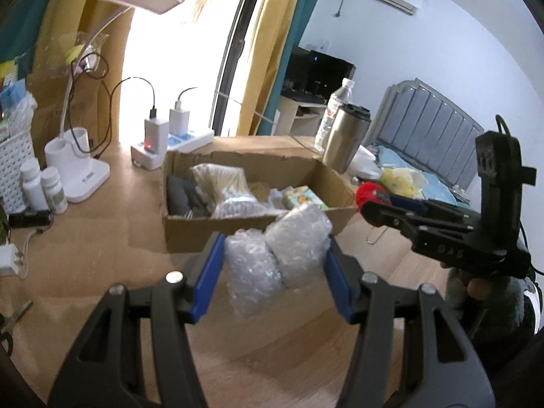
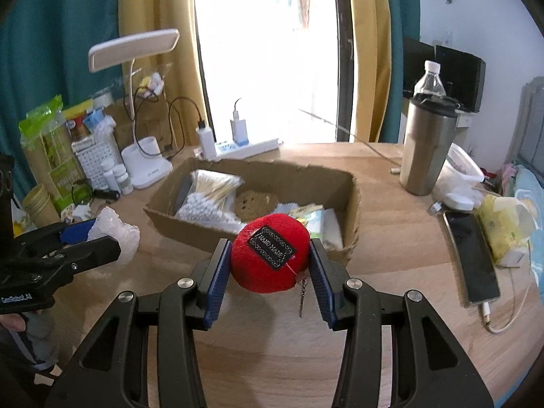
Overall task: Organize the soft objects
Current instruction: 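Carry the bubble wrap and pom-pom to the box and release both inside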
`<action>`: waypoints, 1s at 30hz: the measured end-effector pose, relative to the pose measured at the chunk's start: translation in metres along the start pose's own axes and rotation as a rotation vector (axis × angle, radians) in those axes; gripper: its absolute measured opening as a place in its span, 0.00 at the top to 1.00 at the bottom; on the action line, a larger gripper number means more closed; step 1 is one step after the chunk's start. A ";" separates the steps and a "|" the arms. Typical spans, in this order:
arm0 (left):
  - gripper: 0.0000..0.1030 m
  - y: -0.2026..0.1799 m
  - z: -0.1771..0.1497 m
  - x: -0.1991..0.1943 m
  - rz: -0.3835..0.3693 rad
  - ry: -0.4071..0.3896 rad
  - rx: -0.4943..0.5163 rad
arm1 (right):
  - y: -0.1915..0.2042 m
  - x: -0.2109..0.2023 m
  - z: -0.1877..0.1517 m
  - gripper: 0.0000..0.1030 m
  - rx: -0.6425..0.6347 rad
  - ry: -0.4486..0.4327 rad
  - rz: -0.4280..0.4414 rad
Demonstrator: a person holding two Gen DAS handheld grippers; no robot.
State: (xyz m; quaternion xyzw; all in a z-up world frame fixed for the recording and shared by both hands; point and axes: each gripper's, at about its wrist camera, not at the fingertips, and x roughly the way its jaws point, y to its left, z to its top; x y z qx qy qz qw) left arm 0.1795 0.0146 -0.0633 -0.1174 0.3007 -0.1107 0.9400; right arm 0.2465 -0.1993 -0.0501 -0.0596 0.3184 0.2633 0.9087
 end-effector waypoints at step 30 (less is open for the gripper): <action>0.43 -0.044 0.049 0.057 0.007 0.019 0.090 | -0.084 0.000 0.023 0.53 0.102 -0.089 -0.025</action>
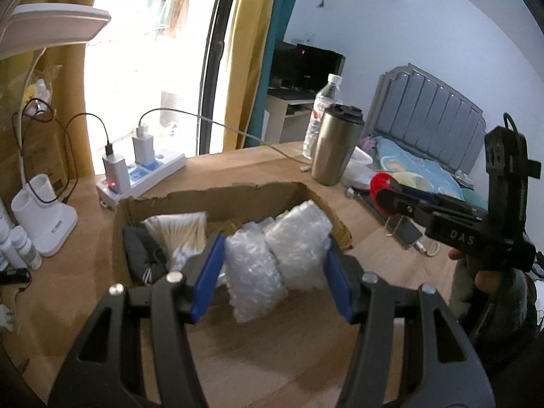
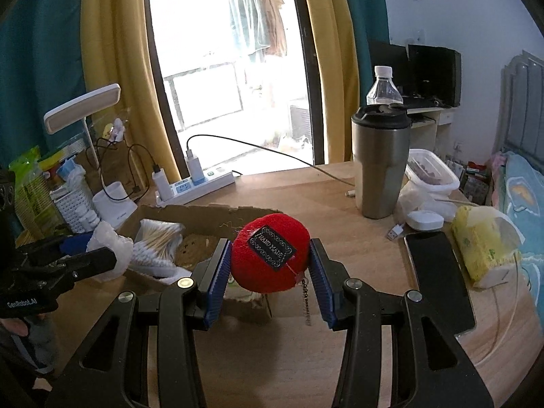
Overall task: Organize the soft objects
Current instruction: 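Carry the bubble wrap and pom-pom to the box and release both inside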
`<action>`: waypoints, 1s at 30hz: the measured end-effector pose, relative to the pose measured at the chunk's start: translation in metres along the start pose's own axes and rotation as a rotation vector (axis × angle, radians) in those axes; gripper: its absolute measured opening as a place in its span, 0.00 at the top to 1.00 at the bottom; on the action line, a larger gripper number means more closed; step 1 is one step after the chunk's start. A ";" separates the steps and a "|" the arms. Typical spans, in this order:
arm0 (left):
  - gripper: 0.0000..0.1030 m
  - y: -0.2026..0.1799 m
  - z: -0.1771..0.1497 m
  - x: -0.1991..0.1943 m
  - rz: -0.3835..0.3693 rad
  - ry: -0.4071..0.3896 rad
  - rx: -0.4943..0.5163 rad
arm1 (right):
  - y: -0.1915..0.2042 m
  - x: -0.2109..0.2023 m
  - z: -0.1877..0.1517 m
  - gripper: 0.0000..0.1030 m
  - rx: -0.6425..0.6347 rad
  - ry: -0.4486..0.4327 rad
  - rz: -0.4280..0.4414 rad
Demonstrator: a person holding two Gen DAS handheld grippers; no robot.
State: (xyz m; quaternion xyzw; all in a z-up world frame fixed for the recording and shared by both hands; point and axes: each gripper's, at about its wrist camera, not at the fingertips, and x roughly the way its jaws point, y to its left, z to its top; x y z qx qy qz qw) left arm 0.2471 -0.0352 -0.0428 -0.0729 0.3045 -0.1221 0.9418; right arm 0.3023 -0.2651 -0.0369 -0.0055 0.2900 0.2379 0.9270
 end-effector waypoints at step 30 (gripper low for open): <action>0.43 0.043 0.009 0.024 0.036 0.011 -0.086 | 0.026 0.088 0.034 0.53 -0.071 0.071 0.102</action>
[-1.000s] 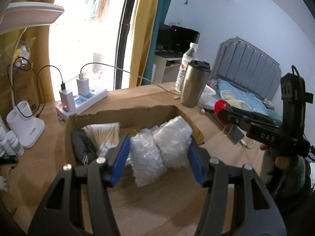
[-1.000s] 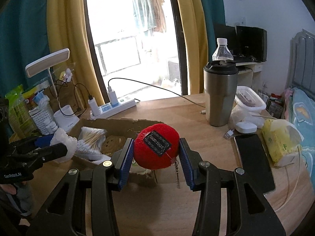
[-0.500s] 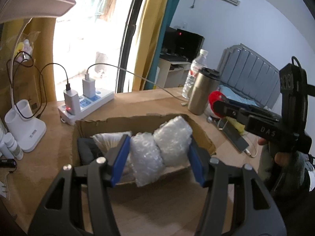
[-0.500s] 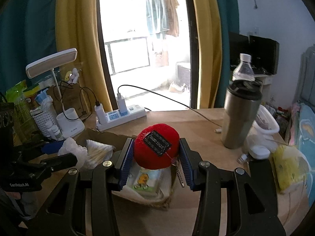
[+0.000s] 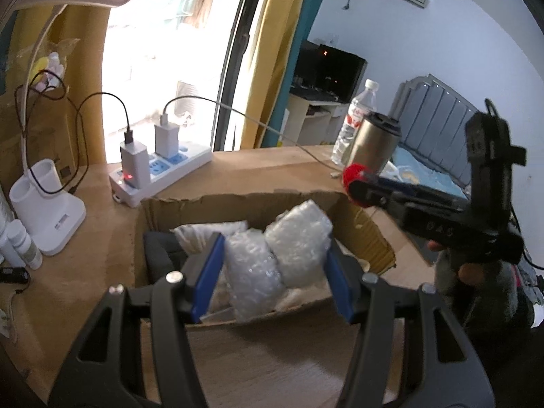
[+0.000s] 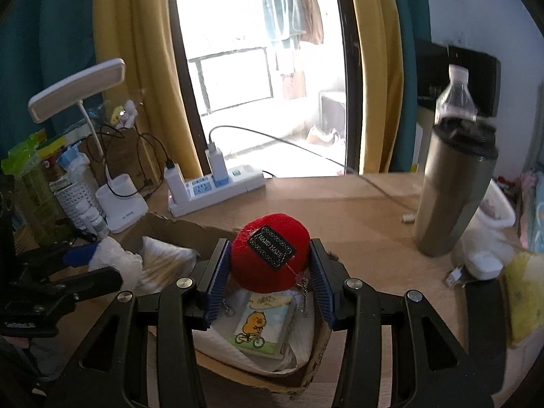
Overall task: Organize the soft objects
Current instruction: 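Carry the bubble wrap and pom-pom to the box and release both inside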
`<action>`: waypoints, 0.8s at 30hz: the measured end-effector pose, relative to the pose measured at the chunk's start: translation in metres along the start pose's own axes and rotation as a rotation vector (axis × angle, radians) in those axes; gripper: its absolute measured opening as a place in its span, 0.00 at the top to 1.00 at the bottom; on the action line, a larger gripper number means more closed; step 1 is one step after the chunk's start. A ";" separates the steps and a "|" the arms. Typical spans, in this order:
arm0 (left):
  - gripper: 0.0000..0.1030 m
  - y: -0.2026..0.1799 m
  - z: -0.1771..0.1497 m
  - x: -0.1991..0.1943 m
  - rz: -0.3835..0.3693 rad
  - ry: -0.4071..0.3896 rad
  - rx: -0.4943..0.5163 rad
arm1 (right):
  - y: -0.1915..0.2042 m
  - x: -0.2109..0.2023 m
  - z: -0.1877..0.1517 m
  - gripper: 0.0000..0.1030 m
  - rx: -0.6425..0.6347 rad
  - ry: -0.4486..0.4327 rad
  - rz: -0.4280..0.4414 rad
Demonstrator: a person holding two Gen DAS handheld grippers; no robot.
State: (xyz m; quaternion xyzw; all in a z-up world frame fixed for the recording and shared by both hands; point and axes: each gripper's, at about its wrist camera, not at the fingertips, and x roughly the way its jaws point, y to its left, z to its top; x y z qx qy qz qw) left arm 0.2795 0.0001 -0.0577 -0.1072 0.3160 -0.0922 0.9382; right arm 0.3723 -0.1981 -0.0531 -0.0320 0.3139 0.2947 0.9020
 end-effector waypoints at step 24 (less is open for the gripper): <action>0.43 -0.048 0.007 0.058 -0.025 0.037 0.088 | -0.029 -0.019 -0.024 0.35 -0.005 -0.019 -0.075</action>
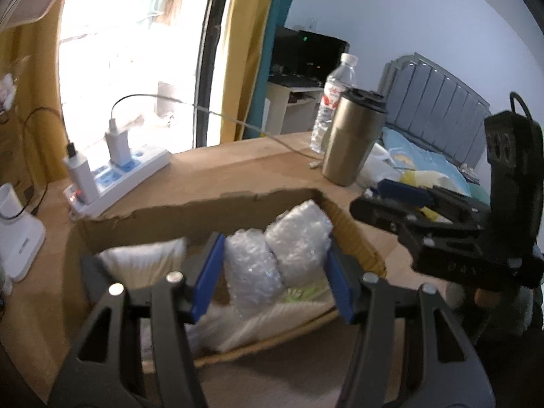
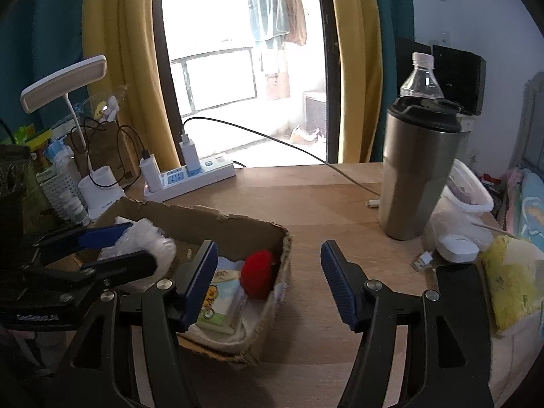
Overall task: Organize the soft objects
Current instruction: 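Carry the bubble wrap and pom-pom to the box and release both inside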
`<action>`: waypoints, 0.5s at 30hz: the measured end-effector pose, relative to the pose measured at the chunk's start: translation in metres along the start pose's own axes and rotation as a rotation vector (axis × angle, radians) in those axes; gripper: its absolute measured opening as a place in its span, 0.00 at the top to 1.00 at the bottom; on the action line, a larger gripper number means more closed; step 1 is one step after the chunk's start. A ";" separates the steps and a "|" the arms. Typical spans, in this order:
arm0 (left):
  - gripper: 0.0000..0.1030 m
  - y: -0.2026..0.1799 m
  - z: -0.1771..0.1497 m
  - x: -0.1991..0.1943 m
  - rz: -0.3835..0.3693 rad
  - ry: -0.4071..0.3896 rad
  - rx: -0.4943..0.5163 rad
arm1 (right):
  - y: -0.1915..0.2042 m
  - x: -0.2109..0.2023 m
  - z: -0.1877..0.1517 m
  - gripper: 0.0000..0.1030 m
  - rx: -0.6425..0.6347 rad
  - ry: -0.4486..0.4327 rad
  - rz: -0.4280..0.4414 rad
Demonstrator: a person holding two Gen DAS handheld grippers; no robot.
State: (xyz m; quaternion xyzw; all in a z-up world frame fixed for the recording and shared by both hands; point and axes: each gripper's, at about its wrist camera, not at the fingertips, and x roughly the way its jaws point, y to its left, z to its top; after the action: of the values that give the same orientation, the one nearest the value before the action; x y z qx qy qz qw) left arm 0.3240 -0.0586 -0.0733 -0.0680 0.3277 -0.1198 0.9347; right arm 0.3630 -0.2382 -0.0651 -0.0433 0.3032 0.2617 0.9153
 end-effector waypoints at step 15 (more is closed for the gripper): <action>0.07 0.002 0.003 0.010 0.046 -0.005 0.000 | -0.004 -0.011 -0.004 0.35 0.016 0.006 -0.040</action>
State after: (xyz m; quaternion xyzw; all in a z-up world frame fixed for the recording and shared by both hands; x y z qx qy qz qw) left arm 0.3335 -0.0596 -0.0771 -0.0607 0.3268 -0.0979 0.9381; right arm 0.3553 -0.2472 -0.0620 -0.0426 0.3071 0.2405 0.9198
